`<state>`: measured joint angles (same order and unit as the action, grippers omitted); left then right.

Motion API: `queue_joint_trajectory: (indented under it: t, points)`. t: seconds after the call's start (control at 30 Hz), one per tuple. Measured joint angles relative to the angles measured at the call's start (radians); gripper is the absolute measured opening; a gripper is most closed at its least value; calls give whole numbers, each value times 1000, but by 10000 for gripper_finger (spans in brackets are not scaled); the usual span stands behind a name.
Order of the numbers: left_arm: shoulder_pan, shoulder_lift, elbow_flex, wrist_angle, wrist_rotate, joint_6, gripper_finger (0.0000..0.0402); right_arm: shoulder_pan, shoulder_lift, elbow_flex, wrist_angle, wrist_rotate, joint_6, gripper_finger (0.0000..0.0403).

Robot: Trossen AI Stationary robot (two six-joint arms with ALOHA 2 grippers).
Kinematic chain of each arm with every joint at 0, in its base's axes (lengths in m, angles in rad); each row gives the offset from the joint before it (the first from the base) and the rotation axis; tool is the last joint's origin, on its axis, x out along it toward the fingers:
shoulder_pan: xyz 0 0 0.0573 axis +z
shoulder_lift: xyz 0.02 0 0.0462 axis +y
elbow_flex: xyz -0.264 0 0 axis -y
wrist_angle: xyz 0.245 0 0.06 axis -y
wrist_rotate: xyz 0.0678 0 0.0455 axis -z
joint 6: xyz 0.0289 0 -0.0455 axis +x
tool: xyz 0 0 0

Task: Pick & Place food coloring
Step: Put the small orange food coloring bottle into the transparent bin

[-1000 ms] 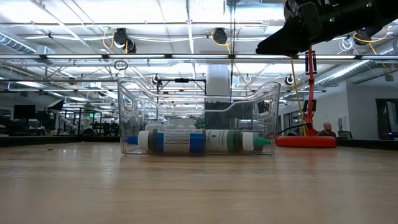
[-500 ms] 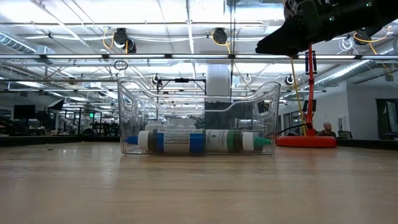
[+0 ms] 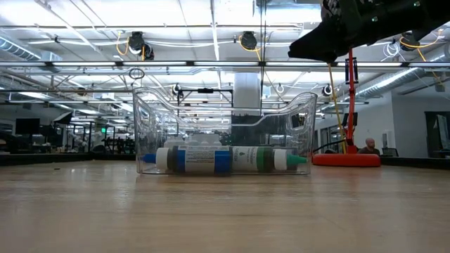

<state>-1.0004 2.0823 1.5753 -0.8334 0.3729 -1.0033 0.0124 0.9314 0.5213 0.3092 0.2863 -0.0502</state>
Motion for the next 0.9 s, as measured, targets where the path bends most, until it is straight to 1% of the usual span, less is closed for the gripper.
queue_joint_trajectory:
  t: [0.13,0.2,0.33,0.4,0.47,0.57,0.63,0.77,0.83,0.9]
  points:
    - [-60,2,1,19,-107,-126,1,1,0,0,-7,-2,1,171]
    - [-79,4,-5,30,-113,-181,1,2,0,0,-15,-3,3,171]
    - [-107,8,-51,32,-121,-214,1,2,0,-25,16,-3,5,171]
    - [-115,8,-80,25,-140,-214,1,2,0,-40,32,-3,5,171]
    - [-116,8,-114,23,-133,-211,1,2,0,-52,48,-3,5,171]
    - [-112,5,-154,49,-131,-204,1,2,0,-70,81,-3,2,171]
    - [-108,3,-171,59,-151,-194,0,2,0,-72,99,-3,2,171]
    - [-95,3,-178,60,-214,-124,1,3,0,-73,107,-3,2,171]
    - [-88,3,-178,54,-215,-77,1,3,0,-73,111,-3,2,171]
    - [-80,3,-178,48,-178,-33,1,3,0,-73,110,-3,2,171]
